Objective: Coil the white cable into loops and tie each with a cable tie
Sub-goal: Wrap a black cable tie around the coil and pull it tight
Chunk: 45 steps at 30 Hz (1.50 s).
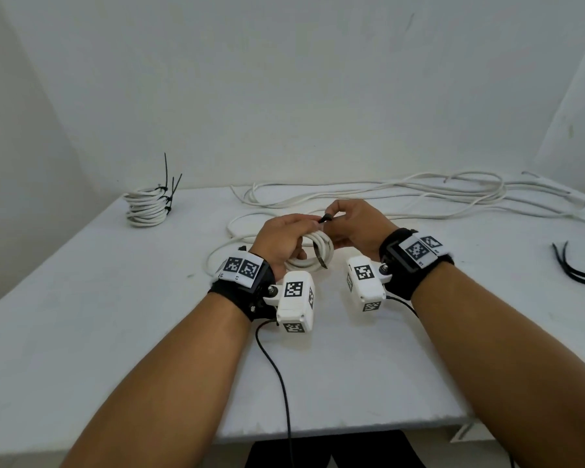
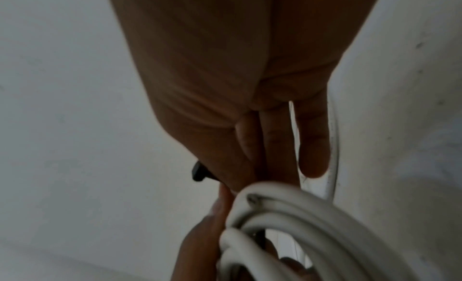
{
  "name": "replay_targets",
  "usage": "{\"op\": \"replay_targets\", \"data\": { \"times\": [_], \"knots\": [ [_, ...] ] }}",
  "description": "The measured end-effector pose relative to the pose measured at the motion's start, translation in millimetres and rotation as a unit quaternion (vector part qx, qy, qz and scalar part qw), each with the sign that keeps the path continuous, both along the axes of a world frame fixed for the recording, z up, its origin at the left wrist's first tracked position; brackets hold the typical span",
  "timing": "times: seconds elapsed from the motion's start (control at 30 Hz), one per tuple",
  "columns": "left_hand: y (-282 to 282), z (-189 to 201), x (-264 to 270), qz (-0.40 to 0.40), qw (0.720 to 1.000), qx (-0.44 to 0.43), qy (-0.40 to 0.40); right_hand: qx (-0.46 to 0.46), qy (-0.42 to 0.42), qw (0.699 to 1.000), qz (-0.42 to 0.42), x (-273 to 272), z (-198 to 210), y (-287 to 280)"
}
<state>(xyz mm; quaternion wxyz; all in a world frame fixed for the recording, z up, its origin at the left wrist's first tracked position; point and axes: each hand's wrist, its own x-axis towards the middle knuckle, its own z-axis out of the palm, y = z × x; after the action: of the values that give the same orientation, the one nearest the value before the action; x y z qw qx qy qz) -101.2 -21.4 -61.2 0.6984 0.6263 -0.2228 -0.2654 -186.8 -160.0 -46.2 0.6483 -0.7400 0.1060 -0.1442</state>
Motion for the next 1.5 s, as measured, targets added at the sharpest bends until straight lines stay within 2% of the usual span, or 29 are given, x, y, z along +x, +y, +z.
{"op": "replay_targets", "data": {
  "times": [0.23,0.33,0.4,0.47,0.53,0.63,0.7,0.83,0.9,0.97,1.07,1.17,1.27,1.5],
  "knots": [
    [-3.2,0.5,-4.4,-0.007,0.998,0.031,-0.063,0.029,-0.012,0.999,0.036,-10.9,-2.4,-5.5],
    [-2.3,4.4,-5.2,0.048,0.998,0.01,-0.038,0.02,-0.036,0.997,0.062,-16.9,-0.7,-4.8],
    [-2.1,4.3,-2.6,0.097,0.995,-0.012,-0.012,-0.082,-0.045,0.994,0.064,-19.3,-0.1,-1.5],
    [-1.4,2.3,-0.7,0.132,0.991,-0.033,0.016,-0.237,-0.046,0.969,0.045,-20.7,0.1,4.7],
    [-0.9,-0.2,-0.9,0.154,0.987,-0.038,0.025,-0.328,-0.046,0.942,0.048,-20.6,-0.6,10.2],
    [-1.6,-1.2,-3.8,0.168,0.985,-0.03,0.011,-0.353,-0.054,0.933,0.045,-19.6,-2.6,15.0],
    [-2.2,-3.0,-4.6,0.171,0.985,-0.017,-0.012,-0.349,-0.08,0.934,0.014,-17.7,-3.1,16.5],
    [-3.1,-4.6,-7.9,0.161,0.986,0.003,-0.047,-0.268,-0.121,0.955,-0.045,-15.2,-0.9,12.1],
    [-4.4,-2.5,-10.5,0.155,0.986,0.009,-0.055,-0.179,-0.113,0.975,-0.066,-15.7,-0.9,9.2],
    [-4.8,-0.1,-12.8,0.151,0.987,0.01,-0.061,-0.074,-0.119,0.989,-0.052,-16.0,-0.9,11.6],
    [-3.0,0.2,-13.0,0.155,0.986,0.007,-0.06,0.046,-0.126,0.991,-0.024,-15.8,2.7,20.0],
    [-1.2,-0.2,-11.8,0.162,0.986,0.009,-0.048,0.143,-0.098,0.985,-0.027,-15.4,5.7,19.7],
    [-2.1,1.5,-13.6,0.163,0.986,0.016,-0.042,0.176,-0.058,0.982,-0.022,-16.0,6.9,14.2],
    [-1.9,2.3,-16.4,0.16,0.986,0.03,-0.047,0.157,0.002,0.988,-0.013,-13.1,2.7,19.6]
  ]
}}
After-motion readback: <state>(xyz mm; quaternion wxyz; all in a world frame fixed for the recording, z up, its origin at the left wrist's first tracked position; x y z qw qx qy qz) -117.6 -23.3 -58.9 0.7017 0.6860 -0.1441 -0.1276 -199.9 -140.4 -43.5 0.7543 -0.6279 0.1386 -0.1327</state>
